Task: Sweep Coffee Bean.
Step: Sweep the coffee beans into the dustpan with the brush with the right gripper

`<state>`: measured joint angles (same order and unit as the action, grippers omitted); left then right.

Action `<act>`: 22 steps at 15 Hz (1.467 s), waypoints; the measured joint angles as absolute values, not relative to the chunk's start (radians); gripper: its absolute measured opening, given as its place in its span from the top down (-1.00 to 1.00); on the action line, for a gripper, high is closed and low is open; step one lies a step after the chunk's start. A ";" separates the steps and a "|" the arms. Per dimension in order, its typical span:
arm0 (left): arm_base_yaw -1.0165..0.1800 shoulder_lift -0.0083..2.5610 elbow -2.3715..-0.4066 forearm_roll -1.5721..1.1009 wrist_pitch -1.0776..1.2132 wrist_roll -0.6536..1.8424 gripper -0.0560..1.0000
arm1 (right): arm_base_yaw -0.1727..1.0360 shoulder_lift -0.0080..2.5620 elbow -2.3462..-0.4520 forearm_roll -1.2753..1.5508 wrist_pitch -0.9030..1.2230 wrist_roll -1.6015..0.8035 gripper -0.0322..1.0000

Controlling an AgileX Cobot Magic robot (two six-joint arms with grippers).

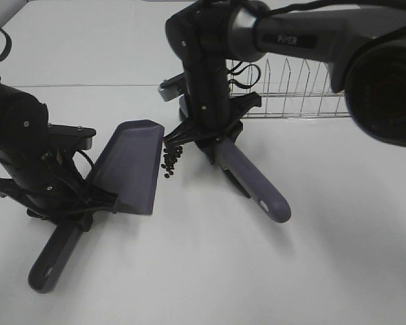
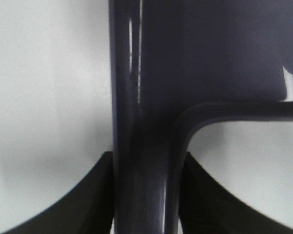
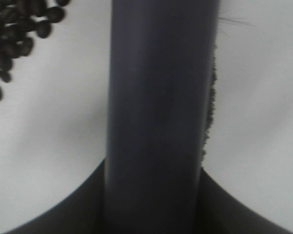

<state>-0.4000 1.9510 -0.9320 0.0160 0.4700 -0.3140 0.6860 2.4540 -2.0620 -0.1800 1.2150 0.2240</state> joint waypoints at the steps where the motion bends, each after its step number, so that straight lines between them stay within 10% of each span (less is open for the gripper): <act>1: -0.400 1.951 -0.932 0.015 0.470 -0.314 0.21 | 0.716 2.475 -2.086 -0.162 1.219 0.206 0.27; 9: -0.400 1.951 -0.932 0.015 0.471 -0.314 0.21 | 0.774 2.531 -2.349 0.139 1.228 0.160 0.27; 22: -0.400 1.951 -0.937 0.014 0.482 -0.314 0.21 | 0.595 2.313 -2.464 -0.167 1.227 0.189 0.27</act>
